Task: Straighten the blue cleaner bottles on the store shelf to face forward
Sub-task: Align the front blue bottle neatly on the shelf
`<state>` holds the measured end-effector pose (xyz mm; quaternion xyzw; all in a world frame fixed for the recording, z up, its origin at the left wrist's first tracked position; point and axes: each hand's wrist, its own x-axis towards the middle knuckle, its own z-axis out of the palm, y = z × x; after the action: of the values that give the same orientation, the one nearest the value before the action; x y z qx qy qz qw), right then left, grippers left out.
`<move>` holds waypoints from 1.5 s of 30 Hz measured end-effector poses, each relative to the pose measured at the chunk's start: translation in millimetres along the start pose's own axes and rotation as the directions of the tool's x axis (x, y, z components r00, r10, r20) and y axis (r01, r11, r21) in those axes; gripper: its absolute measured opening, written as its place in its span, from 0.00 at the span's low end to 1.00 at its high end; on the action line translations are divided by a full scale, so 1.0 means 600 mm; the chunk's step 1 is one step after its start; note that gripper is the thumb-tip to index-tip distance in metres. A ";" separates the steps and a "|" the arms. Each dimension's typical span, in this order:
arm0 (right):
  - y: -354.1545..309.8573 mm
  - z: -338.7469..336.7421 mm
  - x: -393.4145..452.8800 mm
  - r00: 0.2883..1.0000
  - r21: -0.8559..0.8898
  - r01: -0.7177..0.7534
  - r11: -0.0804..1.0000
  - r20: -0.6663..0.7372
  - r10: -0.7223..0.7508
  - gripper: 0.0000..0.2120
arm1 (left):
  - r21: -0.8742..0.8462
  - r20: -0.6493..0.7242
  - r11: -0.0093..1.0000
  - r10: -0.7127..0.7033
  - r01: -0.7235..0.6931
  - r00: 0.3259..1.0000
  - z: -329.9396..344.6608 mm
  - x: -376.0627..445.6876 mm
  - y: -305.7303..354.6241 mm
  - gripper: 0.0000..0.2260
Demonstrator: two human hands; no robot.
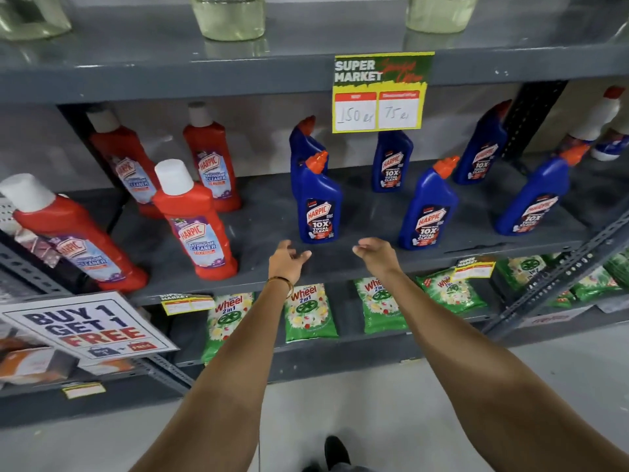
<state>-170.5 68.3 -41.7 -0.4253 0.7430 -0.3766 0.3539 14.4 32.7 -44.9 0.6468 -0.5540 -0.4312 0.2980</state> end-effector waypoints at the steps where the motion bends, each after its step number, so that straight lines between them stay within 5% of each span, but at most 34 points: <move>1: -0.005 0.004 0.006 1.000 -0.008 0.002 1.000 0.016 -0.002 0.19 | 0.000 0.000 1.000 -0.001 0.001 1.000 0.000 0.003 0.001 0.26; 13: -0.043 0.040 0.088 0.979 0.028 0.016 0.999 0.201 -0.021 0.31 | 0.030 0.035 1.000 -0.009 0.008 0.999 0.005 0.068 0.033 0.29; 18: -0.042 0.041 0.095 0.963 0.061 0.062 0.996 0.260 -0.075 0.25 | 0.053 0.055 0.998 0.033 -0.036 0.998 0.013 0.073 0.038 0.20; 45: -0.005 0.024 0.014 0.980 -0.017 0.133 0.991 0.148 -0.129 0.17 | 0.047 0.017 0.997 0.068 -0.069 0.998 0.015 -0.003 0.010 0.18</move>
<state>-160.9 55.9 -47.6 -0.5045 0.6903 -0.3569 0.3764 3.8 33.8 -43.5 0.6311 -0.5881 -0.4124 0.2927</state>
